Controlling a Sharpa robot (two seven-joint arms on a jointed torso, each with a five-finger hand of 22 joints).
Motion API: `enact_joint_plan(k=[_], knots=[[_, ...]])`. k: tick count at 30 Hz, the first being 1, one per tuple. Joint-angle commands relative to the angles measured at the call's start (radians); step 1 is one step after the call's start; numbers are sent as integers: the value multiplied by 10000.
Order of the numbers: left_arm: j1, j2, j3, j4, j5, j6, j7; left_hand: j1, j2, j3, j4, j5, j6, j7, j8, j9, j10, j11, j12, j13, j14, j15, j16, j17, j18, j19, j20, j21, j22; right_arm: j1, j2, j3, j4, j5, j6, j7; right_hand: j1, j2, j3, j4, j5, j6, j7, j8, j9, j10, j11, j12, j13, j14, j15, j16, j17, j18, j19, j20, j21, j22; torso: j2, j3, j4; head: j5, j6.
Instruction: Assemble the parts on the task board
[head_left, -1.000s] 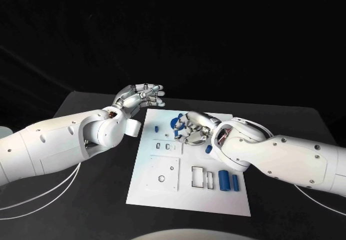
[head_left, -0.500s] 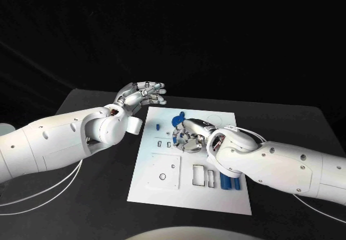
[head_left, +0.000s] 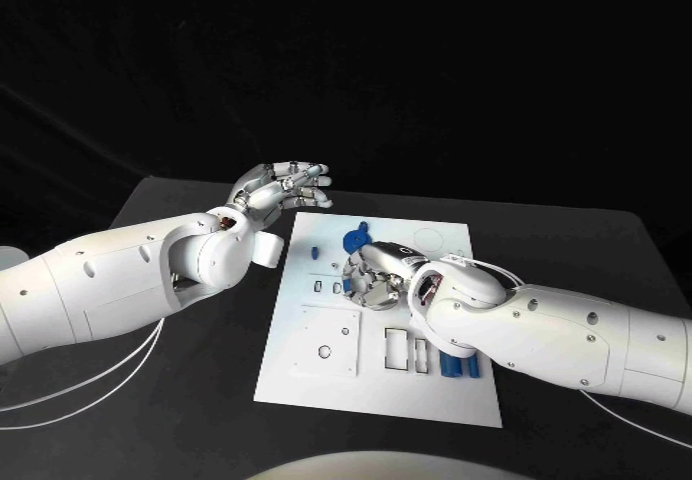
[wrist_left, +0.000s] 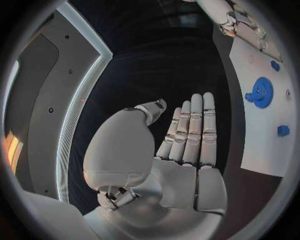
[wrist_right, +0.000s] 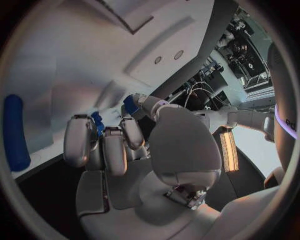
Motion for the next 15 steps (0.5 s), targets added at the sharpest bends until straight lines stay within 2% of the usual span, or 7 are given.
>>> enact_joint_plan(k=[1, 15], knots=[[3, 8, 4, 18, 23, 205, 94, -73, 6, -12, 50, 9, -88, 378, -16, 8, -89, -1, -1, 16, 20, 26, -55, 7, 42, 11, 20, -65, -9, -24, 32, 1, -7, -245, 89, -56, 24, -8, -17, 56, 67, 84, -66, 4, 477, 14, -63, -40, -13, 620, -46, -27, 681, 18, 9, -59, -38, -11, -2, -4, 3, -12, -4], [3, 4, 4, 17, 23, 219, 80, -73, 6, -12, 50, 9, -88, 378, -16, 8, -89, -1, -1, 16, 20, 26, -55, 7, 42, 11, 20, -65, -9, -113, 150, -1, -49, -330, -152, 59, 18, -69, -16, 45, 70, 36, -58, -11, 463, 4, -59, -53, -22, 619, -46, -33, 673, 20, 3, -64, -54, -22, -1, -1, 6, -20, 2]])
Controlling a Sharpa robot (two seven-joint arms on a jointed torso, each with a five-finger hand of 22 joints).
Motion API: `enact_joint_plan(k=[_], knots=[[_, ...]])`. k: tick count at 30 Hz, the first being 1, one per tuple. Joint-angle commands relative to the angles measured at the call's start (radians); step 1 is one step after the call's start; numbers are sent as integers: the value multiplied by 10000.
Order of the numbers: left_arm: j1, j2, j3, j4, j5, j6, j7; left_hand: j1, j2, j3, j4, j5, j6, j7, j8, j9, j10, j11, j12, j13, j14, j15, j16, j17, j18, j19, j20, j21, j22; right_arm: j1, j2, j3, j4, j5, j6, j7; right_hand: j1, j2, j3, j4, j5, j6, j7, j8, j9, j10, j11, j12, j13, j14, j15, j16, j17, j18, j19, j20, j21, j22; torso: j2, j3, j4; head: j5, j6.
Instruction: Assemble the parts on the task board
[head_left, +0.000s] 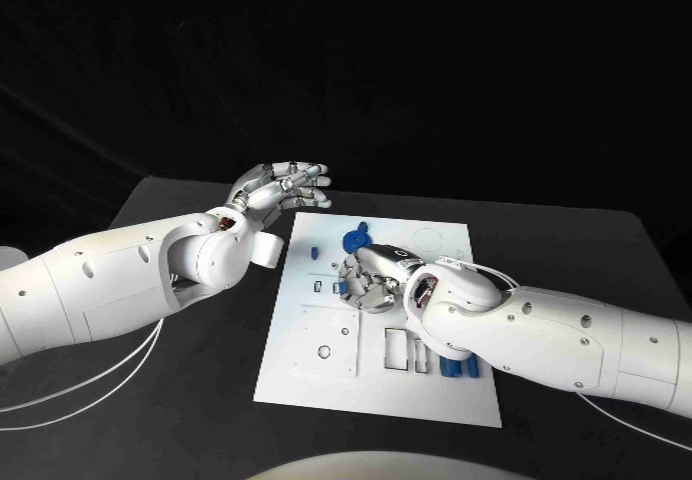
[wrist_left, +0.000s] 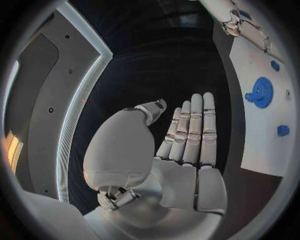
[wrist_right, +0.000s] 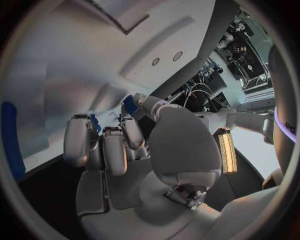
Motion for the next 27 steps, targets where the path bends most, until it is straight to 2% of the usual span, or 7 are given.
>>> enact_joint_plan(k=[1, 7, 11, 15, 27], knots=[[3, 7, 4, 17, 22, 213, 84, -73, 6, -12, 50, 8, -88, 378, -16, 10, -89, -1, -1, 17, 20, 26, -55, 7, 43, 12, 21, -65, -9, -42, 46, 0, -29, -163, -125, 52, 17, -68, 6, 26, 39, 52, -41, -8, 462, 5, -60, -53, -17, 619, -46, -33, 674, 20, 3, -64, -55, -11, 5, 5, 1, -1, 5], [3, 1, 4, 17, 22, 218, 77, -73, 6, -12, 50, 8, -88, 378, -16, 10, -89, -1, -1, 17, 20, 26, -55, 7, 43, 12, 21, -65, -9, -92, 77, 0, -58, -239, -227, 60, 37, -84, 23, 7, 45, 26, -37, -19, 454, -2, -58, -61, -22, 619, -46, -34, 673, 19, 5, -65, -56, -8, 12, 11, 12, 14, -4], [3, 1, 4, 16, 22, 225, 73, -73, 6, -12, 50, 8, -88, 378, -16, 10, -89, -1, -1, 17, 20, 26, -55, 7, 43, 12, 21, -65, -9, -103, 103, 0, -167, -302, -248, 41, 95, -110, 65, -47, 51, 3, -30, -24, 443, -14, -55, -73, -29, 619, -44, -37, 672, 19, 7, -67, -61, -6, 0, -4, 0, 13, -13], [3, 3, 4, 15, 22, 236, 68, -73, 6, -12, 50, 8, -88, 378, -16, 10, -89, -1, -1, 17, 20, 26, -55, 7, 43, 12, 21, -65, -9, -109, 121, 0, -246, -361, -254, 37, 175, -146, 118, -131, 51, -3, -22, -17, 436, -29, -51, -90, -37, 621, -42, -36, 677, 17, 12, -68, -62, 3, 10, 7, -7, 25, -16], [3, 12, 3, -9, 22, 266, 49, -73, 6, -12, 50, 8, -88, 378, -16, 10, -89, -1, -1, 17, 20, 26, -55, 7, 43, 12, 21, -65, -9, -119, 75, 1, -268, -455, -270, -16, 252, -185, 167, -219, 51, -4, -14, -10, 428, -38, -45, -98, -37, 621, -38, -39, 675, 17, 12, -67, -70, 5, -1, 5, -6, -18, -43]])
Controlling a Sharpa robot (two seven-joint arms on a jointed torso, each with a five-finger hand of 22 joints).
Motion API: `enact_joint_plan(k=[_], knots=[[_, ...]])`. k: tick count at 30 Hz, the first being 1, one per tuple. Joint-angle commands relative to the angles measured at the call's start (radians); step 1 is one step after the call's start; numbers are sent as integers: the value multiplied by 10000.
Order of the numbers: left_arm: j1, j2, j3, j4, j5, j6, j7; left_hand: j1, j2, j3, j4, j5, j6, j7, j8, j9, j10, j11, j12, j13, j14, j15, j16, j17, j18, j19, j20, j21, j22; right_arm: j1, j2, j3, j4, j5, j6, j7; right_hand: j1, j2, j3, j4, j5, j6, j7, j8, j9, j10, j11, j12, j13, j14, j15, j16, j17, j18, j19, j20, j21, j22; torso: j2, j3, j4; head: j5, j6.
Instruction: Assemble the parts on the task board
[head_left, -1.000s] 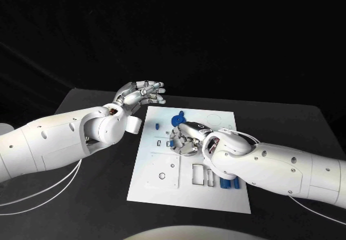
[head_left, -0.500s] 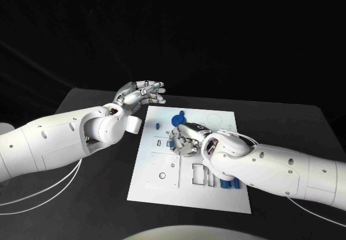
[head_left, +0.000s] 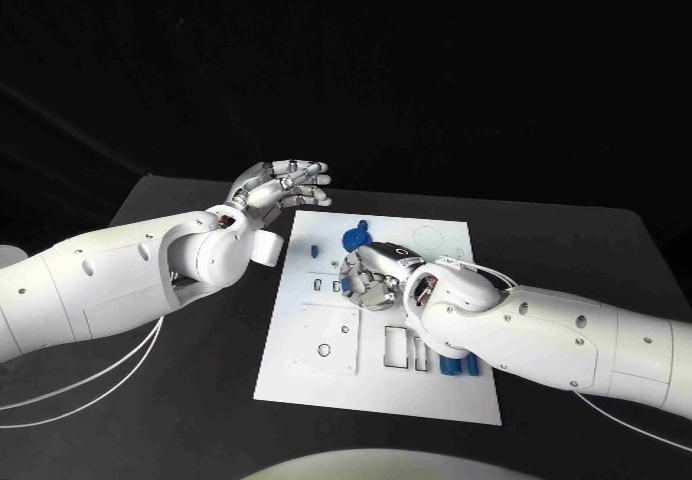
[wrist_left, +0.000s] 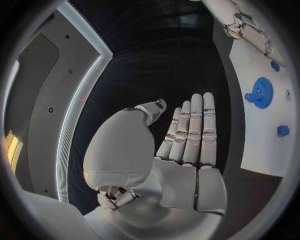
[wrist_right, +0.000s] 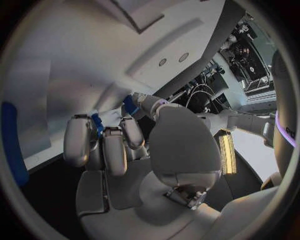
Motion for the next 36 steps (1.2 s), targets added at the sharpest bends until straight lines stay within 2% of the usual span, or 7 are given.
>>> enact_joint_plan(k=[1, 15, 24, 36], knots=[[3, 16, 3, 2, 19, 234, 57, -73, 6, -12, 50, 9, -88, 378, -16, 14, -89, -2, -2, 17, 20, 26, -55, 6, 43, 13, 22, -65, -10, -13, -19, -3, -34, -205, -26, -50, 78, -8, 20, -81, 54, 13, 7, 40, 133, -45, -44, -57, -17, 617, -38, -46, 662, 18, 7, -67, -42, -2, -4, -1, 5, -28, 6], [2, 21, 3, -7, 19, 263, 18, -71, 5, -16, 52, 9, -92, 376, -12, 26, -91, -2, 3, 21, 23, 26, -73, 12, 43, 22, 22, -78, -29, -16, -19, -3, -31, -275, -14, -83, 37, -125, 3, -114, 38, -26, 42, 25, 112, -129, -15, -147, -114, 606, -20, -73, 620, 33, -36, -58, -111, -58, -5, -6, 5, -80, 19], [2, 24, 3, -10, 19, 271, -3, -71, 5, -16, 52, 9, -92, 376, -12, 26, -91, -2, 3, 21, 23, 26, -73, 12, 43, 22, 22, -78, -29, -16, -26, -3, -53, -279, -86, -116, -199, -254, -96, 13, 27, -155, 98, -41, 52, -216, 36, -256, -228, 583, 24, -129, 533, 56, -97, -23, -220, -139, -2, -5, 2, -87, 11], [1, 31, 3, -20, 19, 278, -6, -71, 5, -16, 52, 9, -92, 376, -12, 26, -91, -2, 3, 21, 23, 26, -73, 12, 43, 22, 22, -78, -29, -16, -16, -3, -58, -280, -79, -117, -268, -301, -143, 57, 23, -204, 117, -63, 32, -254, 55, -299, -274, 572, 39, -156, 490, 67, -125, -9, -271, -178, 0, -1, 1, -107, -3]])
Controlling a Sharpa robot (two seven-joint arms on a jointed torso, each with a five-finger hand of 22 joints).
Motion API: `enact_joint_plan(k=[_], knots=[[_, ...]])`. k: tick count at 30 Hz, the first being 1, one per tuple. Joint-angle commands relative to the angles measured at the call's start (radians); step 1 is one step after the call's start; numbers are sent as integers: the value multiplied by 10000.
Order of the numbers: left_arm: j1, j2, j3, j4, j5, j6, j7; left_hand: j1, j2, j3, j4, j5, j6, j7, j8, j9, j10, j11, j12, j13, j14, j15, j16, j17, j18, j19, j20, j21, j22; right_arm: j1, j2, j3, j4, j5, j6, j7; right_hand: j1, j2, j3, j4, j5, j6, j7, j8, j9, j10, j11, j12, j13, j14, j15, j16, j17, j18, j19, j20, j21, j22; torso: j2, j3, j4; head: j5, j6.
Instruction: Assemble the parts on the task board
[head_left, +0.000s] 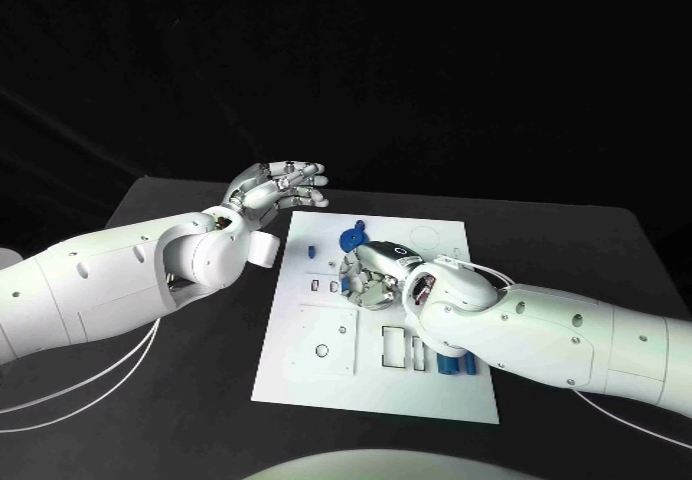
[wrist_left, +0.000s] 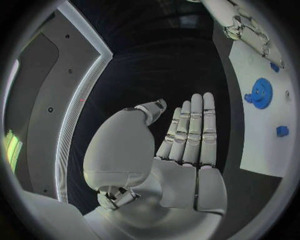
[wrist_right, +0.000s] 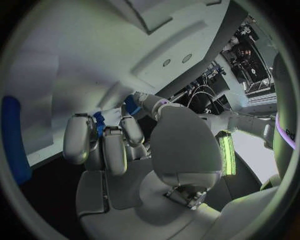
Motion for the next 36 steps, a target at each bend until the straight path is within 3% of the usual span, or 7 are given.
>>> enact_joint_plan(k=[1, 36], knots=[[2, 22, 4, 4, 17, 214, 49, -71, 5, -16, 52, 9, -55, 412, -12, 10, -91, -2, 3, 9, 23, 26, -34, 12, 43, 22, 22, -35, -9, -9, 3, -1, -6, -118, -21, -75, -56, -13, -44, 12, 23, -92, 10, -35, -8, -76, 18, -45, -8, 572, 39, -40, 491, 69, -50, -10, -67, -19, 3, 1, -3, -6, -12], [2, 34, 3, -24, 17, 226, 40, -71, 5, -16, 52, 9, -55, 412, -12, 10, -91, -2, 3, 9, 23, 26, -34, 12, 43, 22, 22, -35, -9, -9, 13, -1, -7, -61, -59, -28, -333, -239, -330, 295, 13, -537, 168, -241, -149, -302, 159, -257, -234, 525, 155, -158, 319, 115, -162, 93, -305, -185, 2, 4, -6, -40, -22]])
